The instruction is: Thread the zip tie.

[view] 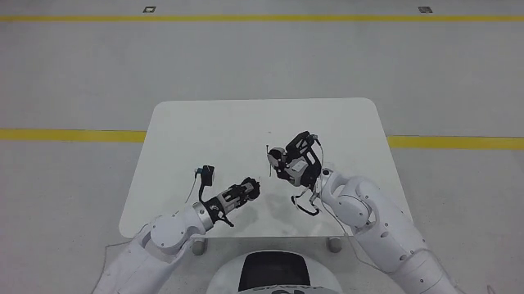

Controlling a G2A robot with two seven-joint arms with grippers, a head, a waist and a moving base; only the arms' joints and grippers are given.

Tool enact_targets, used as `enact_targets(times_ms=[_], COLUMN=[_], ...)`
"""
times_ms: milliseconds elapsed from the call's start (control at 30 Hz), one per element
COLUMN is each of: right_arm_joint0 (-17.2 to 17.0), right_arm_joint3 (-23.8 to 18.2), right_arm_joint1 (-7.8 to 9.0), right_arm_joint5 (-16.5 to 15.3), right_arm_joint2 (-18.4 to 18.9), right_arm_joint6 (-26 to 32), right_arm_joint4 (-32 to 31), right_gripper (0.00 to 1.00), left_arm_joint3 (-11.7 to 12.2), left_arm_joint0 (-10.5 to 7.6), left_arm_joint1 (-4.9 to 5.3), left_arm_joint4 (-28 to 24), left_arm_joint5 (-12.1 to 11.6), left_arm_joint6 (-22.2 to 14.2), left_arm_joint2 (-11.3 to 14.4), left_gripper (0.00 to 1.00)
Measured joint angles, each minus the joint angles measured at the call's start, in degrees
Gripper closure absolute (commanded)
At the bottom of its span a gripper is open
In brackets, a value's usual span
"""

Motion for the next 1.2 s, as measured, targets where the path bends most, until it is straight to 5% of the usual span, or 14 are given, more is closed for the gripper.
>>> enact_targets(times_ms=[133,300,633,1200], right_arm_joint0=[-0.05,-0.08,1.27,0.96], right_arm_joint3=[0.04,0.17,0.19,-0.69], right_arm_joint1=[-0.01,0.43,2.49,2.78], right_arm_joint5=[-0.35,-0.56,-0.55,-0.55], right_arm_joint2=[-0.16,-1.74,-5.72,-7.40], right_arm_joint6=[-0.69,-3.53,-7.17,-10.35], right_arm_joint4=[-0.32,-2.31,-4.04,-7.14], right_gripper=[1.00,1.00,1.00,1.00], left_arm_joint3=[1.07,3.04,1.25,1.28], left_arm_joint0=[0.05,0.83,2.48,2.49], left_arm_joint1=[-0.28,-0.34,-0.51,-0.61], left_arm_joint4=[2.27,3.46,8.01,7.89], left_arm_joint5=[-3.09,-11.30,-11.16,-11.16], left_arm_joint6=[2.70,2.27,2.57,2.45], left_arm_joint2=[0.84,1.21,0.09,0.09], left_gripper=[1.00,1.00,1.00,1.00])
